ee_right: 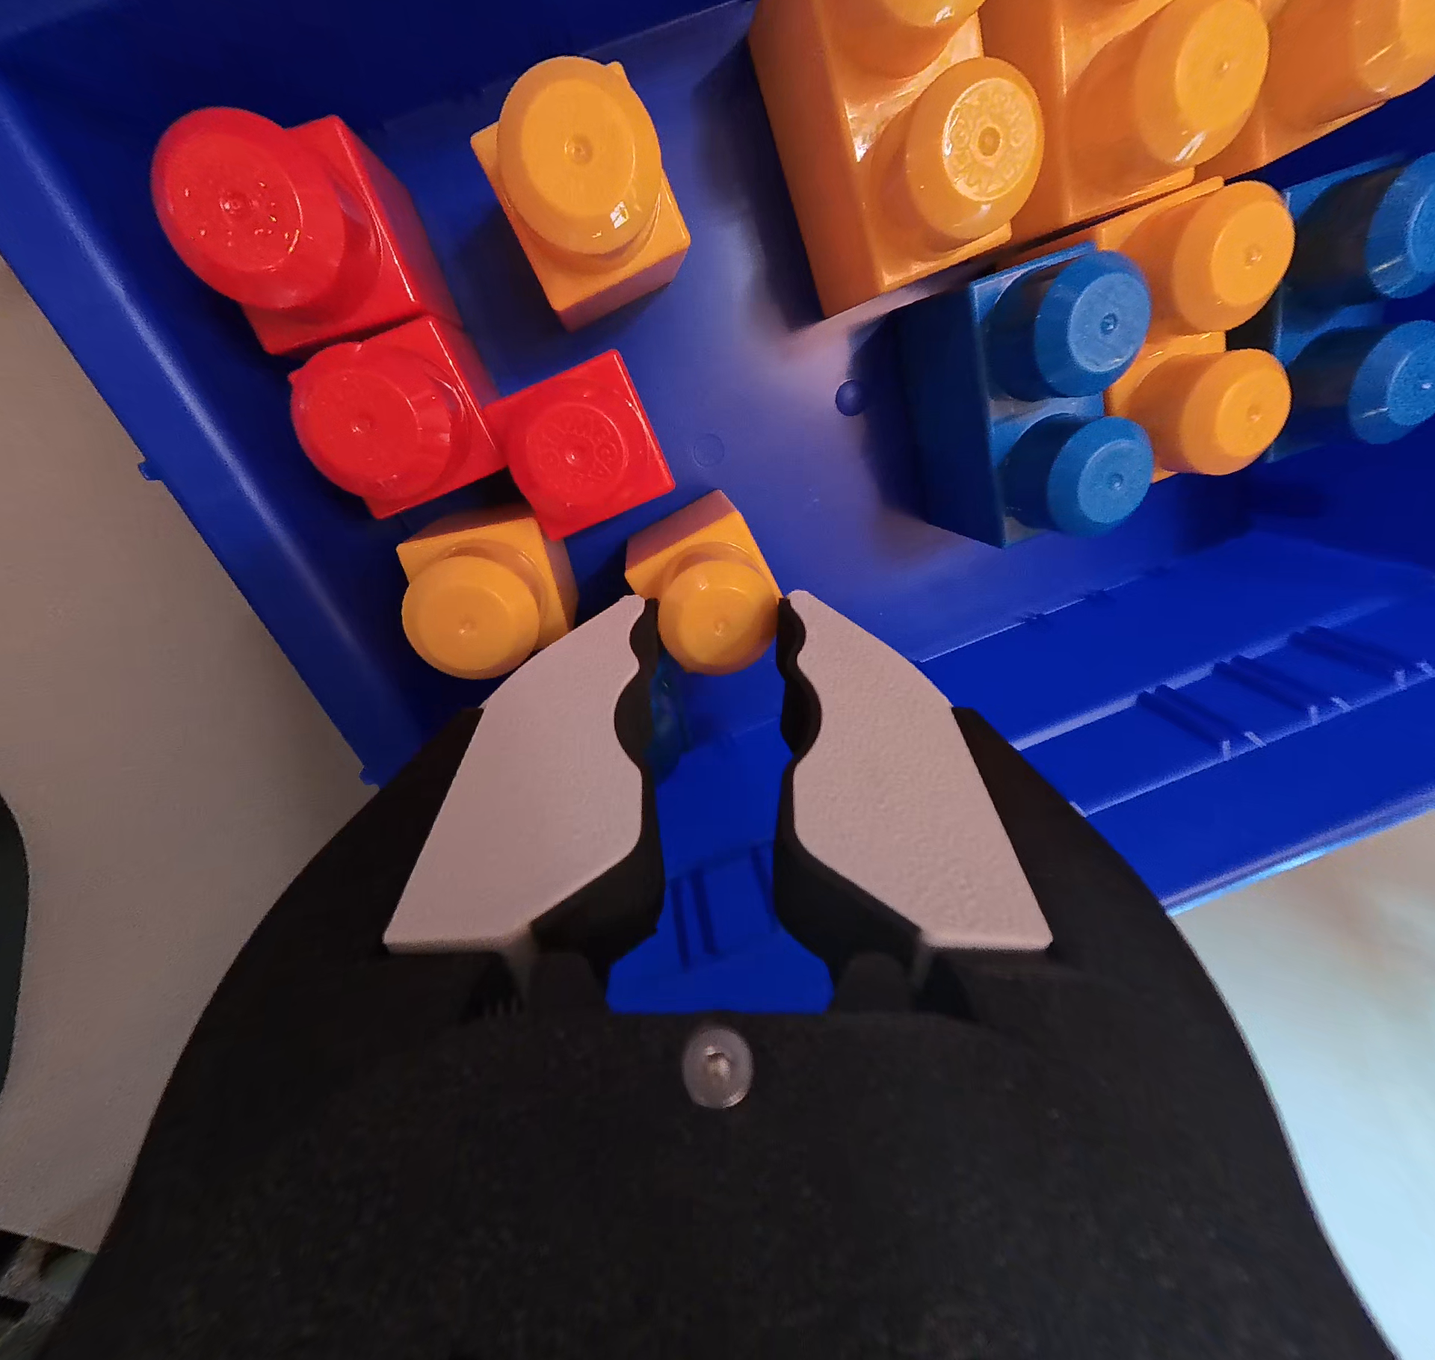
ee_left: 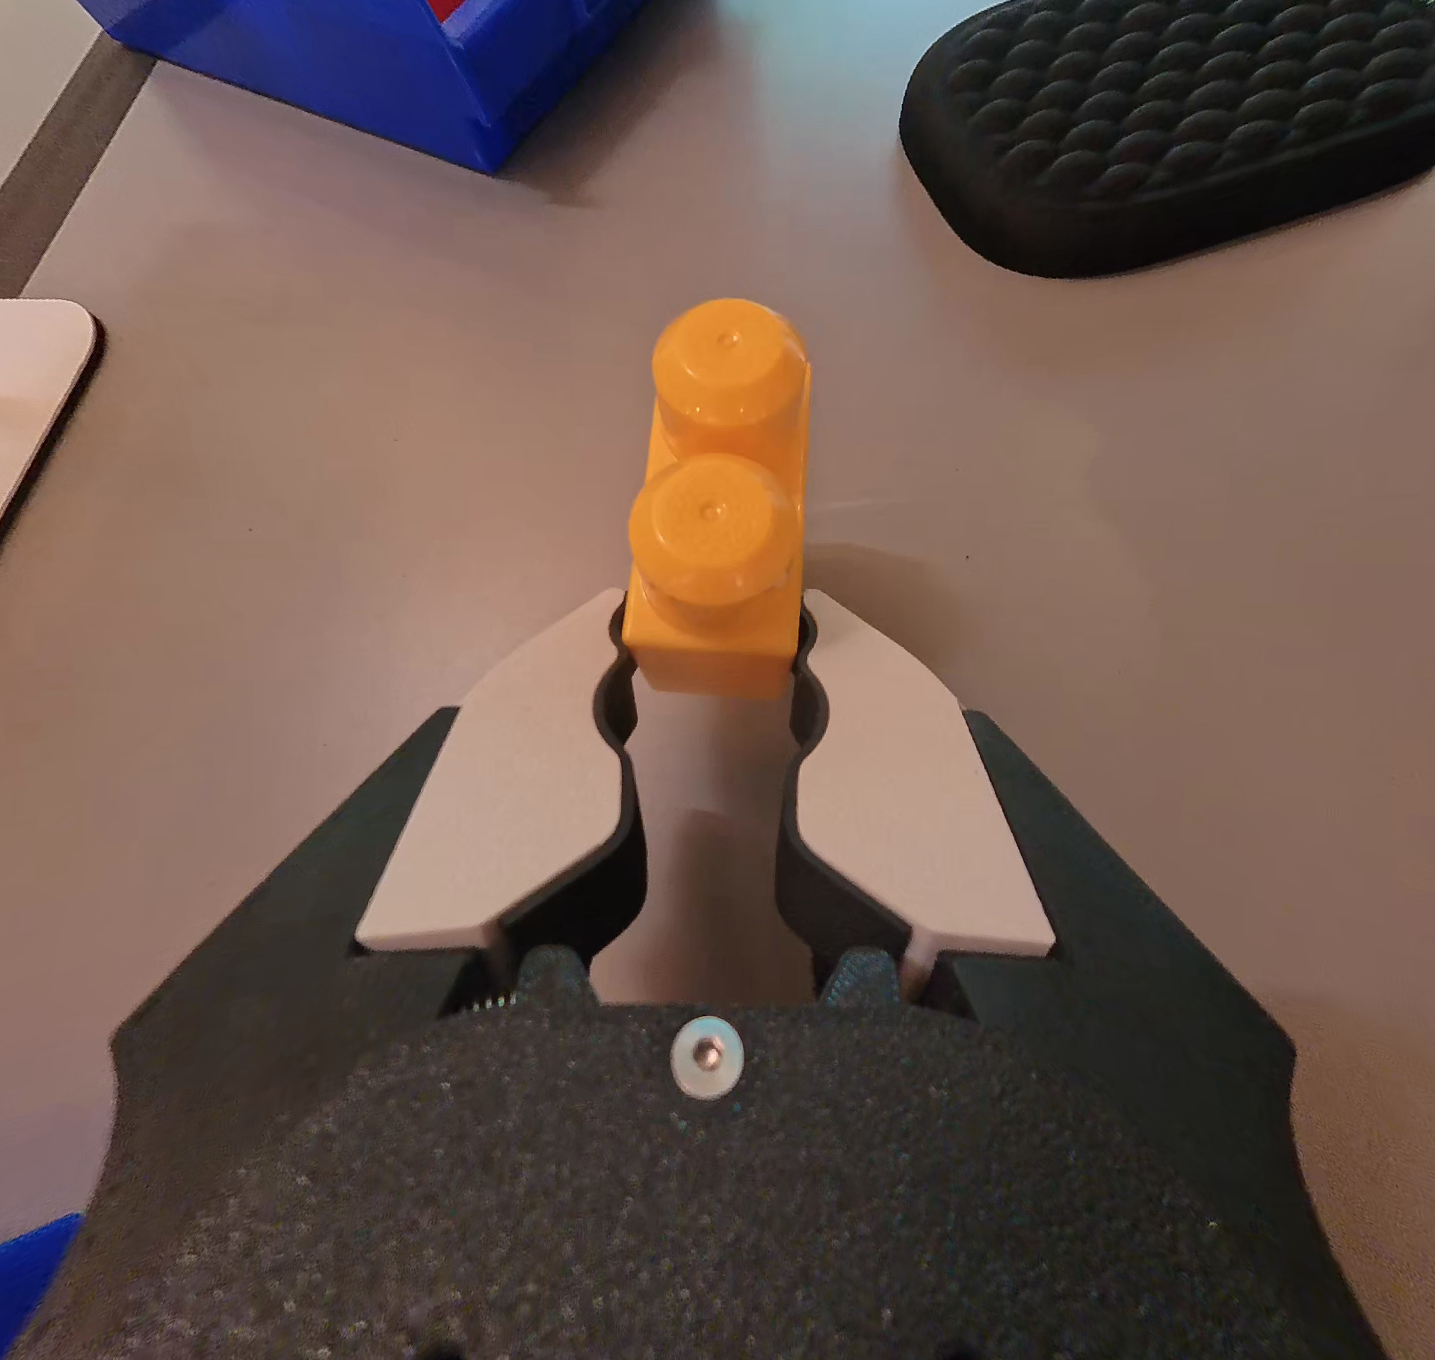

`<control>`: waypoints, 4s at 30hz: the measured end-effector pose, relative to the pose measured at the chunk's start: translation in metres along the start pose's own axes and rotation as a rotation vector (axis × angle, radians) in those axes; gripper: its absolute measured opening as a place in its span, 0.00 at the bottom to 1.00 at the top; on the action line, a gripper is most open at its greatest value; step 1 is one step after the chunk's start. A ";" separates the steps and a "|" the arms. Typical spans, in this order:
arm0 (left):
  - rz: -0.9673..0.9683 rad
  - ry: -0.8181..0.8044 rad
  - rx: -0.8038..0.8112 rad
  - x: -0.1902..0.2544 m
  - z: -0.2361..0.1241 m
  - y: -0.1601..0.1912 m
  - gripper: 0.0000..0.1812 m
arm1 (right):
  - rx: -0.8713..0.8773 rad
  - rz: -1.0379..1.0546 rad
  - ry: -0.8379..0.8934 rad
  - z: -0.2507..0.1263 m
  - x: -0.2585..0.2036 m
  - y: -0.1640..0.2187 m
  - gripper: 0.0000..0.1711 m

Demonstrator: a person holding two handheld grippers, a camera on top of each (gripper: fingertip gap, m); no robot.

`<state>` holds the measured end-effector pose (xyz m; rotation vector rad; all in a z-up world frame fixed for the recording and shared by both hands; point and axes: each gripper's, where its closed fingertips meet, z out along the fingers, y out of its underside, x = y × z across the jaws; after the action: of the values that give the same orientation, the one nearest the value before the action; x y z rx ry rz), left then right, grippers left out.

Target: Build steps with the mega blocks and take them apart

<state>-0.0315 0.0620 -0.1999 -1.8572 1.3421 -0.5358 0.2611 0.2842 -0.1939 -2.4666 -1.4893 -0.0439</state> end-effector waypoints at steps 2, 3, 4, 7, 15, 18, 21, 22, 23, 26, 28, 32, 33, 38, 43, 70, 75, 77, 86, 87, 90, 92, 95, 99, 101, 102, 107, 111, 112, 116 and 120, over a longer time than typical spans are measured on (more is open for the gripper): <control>0.001 -0.002 0.002 0.000 0.000 0.000 0.21 | 0.007 -0.008 0.003 0.000 0.000 0.000 0.17; 0.000 -0.002 0.003 0.000 0.000 -0.001 0.21 | 0.017 -0.017 0.011 -0.001 0.001 -0.002 0.17; 0.000 -0.004 0.005 -0.001 -0.001 -0.001 0.21 | 0.034 -0.027 0.023 -0.004 0.002 -0.004 0.17; -0.002 -0.011 0.012 -0.002 -0.001 -0.002 0.21 | 0.129 -0.029 0.040 -0.021 0.005 -0.019 0.18; -0.007 -0.020 0.042 -0.004 -0.003 -0.006 0.21 | 0.510 -0.241 -0.038 -0.094 -0.061 -0.089 0.25; -0.004 -0.019 0.042 -0.003 -0.003 -0.006 0.21 | 0.589 -0.362 -0.144 -0.109 -0.121 -0.109 0.25; 0.002 -0.019 0.038 -0.002 -0.002 -0.006 0.21 | 0.594 -0.486 -0.241 -0.110 -0.183 -0.120 0.25; 0.003 -0.019 0.037 -0.002 -0.002 -0.006 0.21 | 0.586 -0.523 -0.267 -0.108 -0.202 -0.122 0.25; 0.004 -0.020 0.035 -0.002 -0.002 -0.006 0.21 | 0.569 -0.559 -0.292 -0.105 -0.220 -0.123 0.25; 0.008 -0.021 0.028 -0.002 -0.002 -0.005 0.21 | 0.509 -0.662 -0.340 -0.094 -0.263 -0.124 0.25; 0.011 -0.022 0.017 -0.001 -0.001 -0.004 0.21 | 0.468 -0.705 -0.358 -0.087 -0.284 -0.126 0.24; 0.008 -0.035 -0.031 -0.002 0.002 0.002 0.21 | 0.364 -0.762 -0.336 -0.072 -0.305 -0.133 0.23; 0.007 -0.033 -0.037 -0.002 0.002 0.002 0.21 | 0.341 -0.770 -0.320 -0.069 -0.307 -0.136 0.22; 0.015 -0.031 -0.044 0.000 0.001 0.002 0.21 | 0.253 -0.818 -0.278 -0.055 -0.314 -0.145 0.23; 0.020 -0.036 -0.056 -0.001 -0.001 0.004 0.21 | 0.221 -0.838 -0.281 -0.048 -0.319 -0.147 0.17; 0.011 -0.060 -0.033 -0.007 -0.002 0.006 0.27 | 0.245 -0.756 -0.215 -0.081 -0.270 -0.149 0.17; -0.002 -0.062 -0.035 -0.008 0.000 0.007 0.25 | 0.257 -0.665 -0.150 -0.104 -0.216 -0.146 0.17; -0.003 -0.064 -0.036 -0.009 0.000 0.007 0.25 | 0.261 -0.616 -0.117 -0.113 -0.188 -0.144 0.17; -0.015 -0.059 -0.042 -0.008 0.003 0.010 0.24 | 0.284 -0.419 -0.012 -0.138 -0.066 -0.115 0.17; -0.017 -0.058 -0.044 -0.008 0.003 0.010 0.24 | 0.282 -0.404 -0.003 -0.138 -0.054 -0.110 0.17; -0.021 -0.055 -0.046 -0.008 0.004 0.011 0.24 | 0.286 -0.354 0.000 -0.135 -0.026 -0.096 0.17; -0.023 -0.055 -0.049 -0.008 0.005 0.012 0.23 | 0.289 -0.327 0.003 -0.131 -0.010 -0.088 0.17; -0.028 -0.053 -0.051 -0.008 0.006 0.013 0.23 | 0.270 -0.282 0.008 -0.120 0.011 -0.074 0.17; -0.030 -0.050 -0.055 -0.008 0.007 0.014 0.23 | 0.246 -0.236 0.008 -0.102 0.031 -0.060 0.17; -0.033 -0.049 -0.055 -0.008 0.007 0.015 0.23 | 0.238 -0.218 0.008 -0.093 0.038 -0.055 0.17; -0.034 -0.048 -0.056 -0.008 0.008 0.015 0.23 | 0.232 -0.211 0.006 -0.088 0.041 -0.052 0.17; -0.043 -0.041 -0.054 -0.008 0.009 0.016 0.22 | 0.203 -0.197 -0.007 -0.063 0.051 -0.046 0.17; -0.049 -0.039 -0.053 -0.009 0.009 0.017 0.22 | 0.158 -0.207 -0.028 -0.045 0.050 -0.041 0.17; -0.051 -0.037 -0.052 -0.009 0.009 0.017 0.22 | 0.149 -0.212 -0.025 -0.041 0.050 -0.040 0.17; -0.054 -0.033 -0.054 -0.008 0.010 0.018 0.22 | 0.104 -0.227 -0.031 -0.024 0.049 -0.036 0.17; -0.055 -0.031 -0.055 -0.008 0.010 0.018 0.22 | 0.088 -0.229 -0.017 -0.015 0.052 -0.035 0.17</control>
<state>-0.0381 0.0700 -0.2195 -1.9439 1.3009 -0.5009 0.2569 0.3405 -0.1638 -2.2236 -1.7357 0.0000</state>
